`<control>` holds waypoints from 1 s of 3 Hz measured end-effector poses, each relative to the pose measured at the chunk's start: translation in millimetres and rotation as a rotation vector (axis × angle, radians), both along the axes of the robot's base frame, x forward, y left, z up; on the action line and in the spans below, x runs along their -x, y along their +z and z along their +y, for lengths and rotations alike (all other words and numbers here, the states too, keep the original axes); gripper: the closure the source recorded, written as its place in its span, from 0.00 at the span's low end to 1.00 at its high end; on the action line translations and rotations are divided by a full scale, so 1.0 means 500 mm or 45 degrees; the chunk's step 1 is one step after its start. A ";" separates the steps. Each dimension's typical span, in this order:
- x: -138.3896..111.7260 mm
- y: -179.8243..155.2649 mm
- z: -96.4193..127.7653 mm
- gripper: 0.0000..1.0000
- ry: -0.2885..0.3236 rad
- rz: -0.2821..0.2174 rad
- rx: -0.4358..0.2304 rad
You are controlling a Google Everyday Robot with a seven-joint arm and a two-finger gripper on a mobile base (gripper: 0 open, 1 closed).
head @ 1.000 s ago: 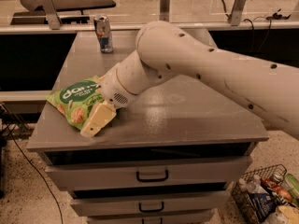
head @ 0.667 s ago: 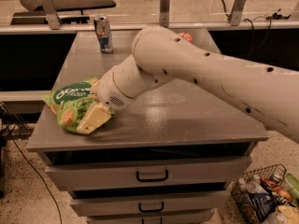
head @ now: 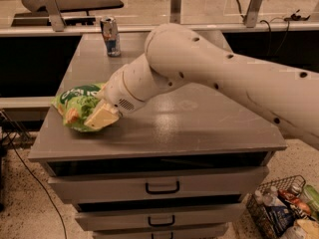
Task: Pick green rice chip bag
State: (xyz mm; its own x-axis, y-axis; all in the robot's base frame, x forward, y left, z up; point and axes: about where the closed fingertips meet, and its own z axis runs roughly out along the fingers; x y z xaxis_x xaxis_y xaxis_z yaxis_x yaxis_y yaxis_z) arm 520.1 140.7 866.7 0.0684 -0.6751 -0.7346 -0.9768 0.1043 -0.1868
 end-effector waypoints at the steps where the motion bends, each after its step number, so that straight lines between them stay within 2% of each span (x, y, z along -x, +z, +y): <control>1: -0.012 0.052 -0.027 1.00 -0.040 -0.072 -0.040; 2: -0.030 0.104 -0.062 1.00 -0.081 -0.133 -0.125; 3: -0.043 0.170 -0.110 1.00 -0.092 -0.173 -0.261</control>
Offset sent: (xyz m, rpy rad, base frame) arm 0.0300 -0.0638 0.0844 0.1967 -0.1610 -0.1143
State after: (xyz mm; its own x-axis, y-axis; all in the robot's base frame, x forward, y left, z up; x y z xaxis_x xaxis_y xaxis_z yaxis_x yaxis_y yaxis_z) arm 541.5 85.9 951.8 0.1330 -0.5197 -0.8440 -0.9328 0.2222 -0.2838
